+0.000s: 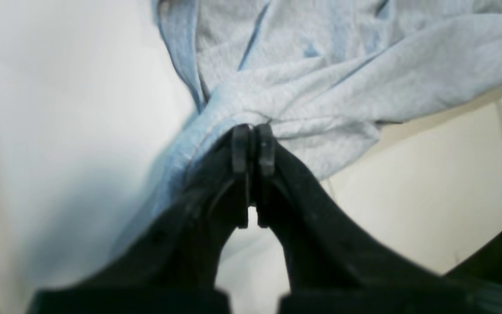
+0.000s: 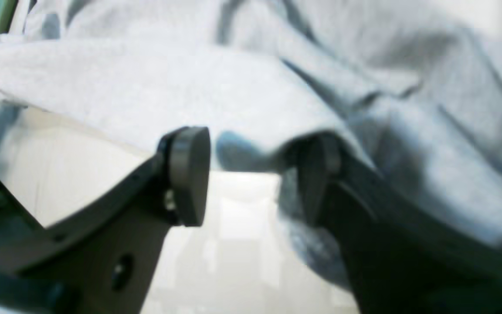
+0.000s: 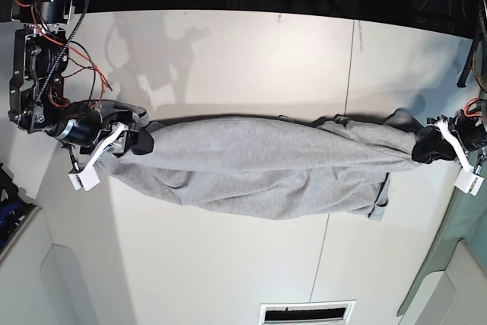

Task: Layout the t-shirt on the table in an organized manner, then fold the t-shirt properly
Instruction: 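Pull the shirt taut between both grippers and lay it down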

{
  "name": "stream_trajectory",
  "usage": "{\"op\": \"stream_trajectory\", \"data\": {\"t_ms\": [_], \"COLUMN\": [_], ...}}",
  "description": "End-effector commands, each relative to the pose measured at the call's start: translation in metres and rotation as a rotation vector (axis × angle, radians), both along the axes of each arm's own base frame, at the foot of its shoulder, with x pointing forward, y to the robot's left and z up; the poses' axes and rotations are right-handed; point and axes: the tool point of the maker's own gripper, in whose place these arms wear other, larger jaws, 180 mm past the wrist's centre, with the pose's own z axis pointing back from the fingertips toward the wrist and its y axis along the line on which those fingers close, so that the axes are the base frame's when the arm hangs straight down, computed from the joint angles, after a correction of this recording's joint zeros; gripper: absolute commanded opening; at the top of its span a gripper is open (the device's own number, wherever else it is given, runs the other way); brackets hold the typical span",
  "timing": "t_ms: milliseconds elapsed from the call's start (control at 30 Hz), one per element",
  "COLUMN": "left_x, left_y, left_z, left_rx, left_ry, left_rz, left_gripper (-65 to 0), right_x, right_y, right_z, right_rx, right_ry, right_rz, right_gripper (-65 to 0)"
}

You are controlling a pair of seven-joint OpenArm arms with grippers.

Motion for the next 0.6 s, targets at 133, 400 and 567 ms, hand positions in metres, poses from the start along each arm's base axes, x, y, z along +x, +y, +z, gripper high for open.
{"op": "stream_trajectory", "data": {"t_ms": [133,400,567], "left_x": [-0.001,-0.002,0.000], "left_y": [0.010,0.003,-0.001], "left_z": [0.005,0.009,0.013], "left_rx": [0.011,-0.046,-0.083], "left_ry": [-0.006,0.001,-0.013], "left_rz": [0.006,0.000,0.001], "left_gripper": [-65.0,-65.0,-65.0], "right_x": [0.000,-0.024,-0.054], "right_y": [-0.022,-0.087,-0.101], "right_z": [0.023,0.022,0.001], "right_rx": [0.077,0.041,0.000], "right_ry": [-0.084,-0.095,-0.046], "right_rz": [-0.099,-0.302,-0.337], "right_gripper": [-33.0,-32.9,-32.9]}}
